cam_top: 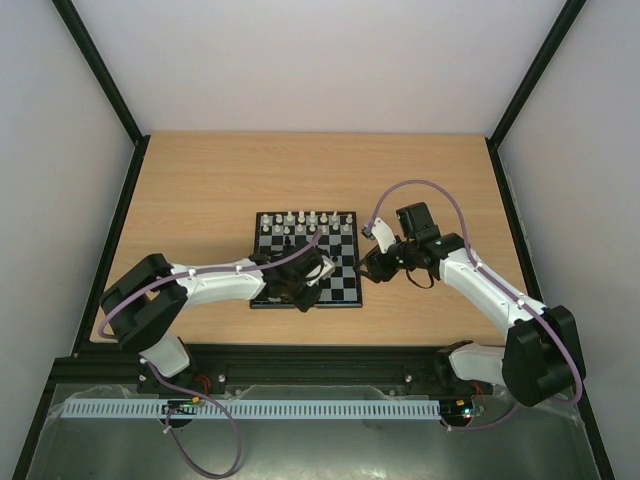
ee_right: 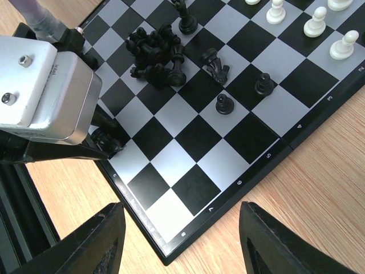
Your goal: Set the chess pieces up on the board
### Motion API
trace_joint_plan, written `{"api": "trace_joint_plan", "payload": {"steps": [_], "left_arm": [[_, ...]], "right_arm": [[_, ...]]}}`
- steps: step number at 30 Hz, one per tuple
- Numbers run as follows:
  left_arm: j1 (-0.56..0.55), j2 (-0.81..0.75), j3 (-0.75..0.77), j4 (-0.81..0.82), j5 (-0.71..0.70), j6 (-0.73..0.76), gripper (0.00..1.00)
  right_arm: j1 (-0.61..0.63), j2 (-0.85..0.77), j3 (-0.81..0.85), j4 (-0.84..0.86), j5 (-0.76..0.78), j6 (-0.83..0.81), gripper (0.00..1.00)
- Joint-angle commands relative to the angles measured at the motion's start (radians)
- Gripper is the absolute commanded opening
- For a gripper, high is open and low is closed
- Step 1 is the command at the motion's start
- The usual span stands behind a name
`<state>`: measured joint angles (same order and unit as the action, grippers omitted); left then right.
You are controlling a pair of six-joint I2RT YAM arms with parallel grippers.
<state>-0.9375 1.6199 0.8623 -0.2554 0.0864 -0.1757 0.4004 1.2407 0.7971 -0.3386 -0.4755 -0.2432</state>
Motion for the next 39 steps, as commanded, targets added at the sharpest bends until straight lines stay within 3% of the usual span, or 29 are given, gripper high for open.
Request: {"api": "trace_joint_plan", "payload": {"steps": [1,17,39], "left_arm": [[-0.003,-0.015,-0.030,-0.026,0.021,-0.002,0.30],[-0.029,0.001,-0.029,-0.075,-0.058,0.007,0.27],[-0.053,-0.024,-0.040,-0.117,-0.056,-0.017,0.28]], "right_arm": [[-0.003,0.012,-0.009,-0.028,-0.027,-0.009,0.57],[-0.003,0.014,-0.009,-0.030,-0.030,-0.008,0.57],[-0.003,0.031,-0.007,-0.031,-0.037,-0.007,0.57]]}}
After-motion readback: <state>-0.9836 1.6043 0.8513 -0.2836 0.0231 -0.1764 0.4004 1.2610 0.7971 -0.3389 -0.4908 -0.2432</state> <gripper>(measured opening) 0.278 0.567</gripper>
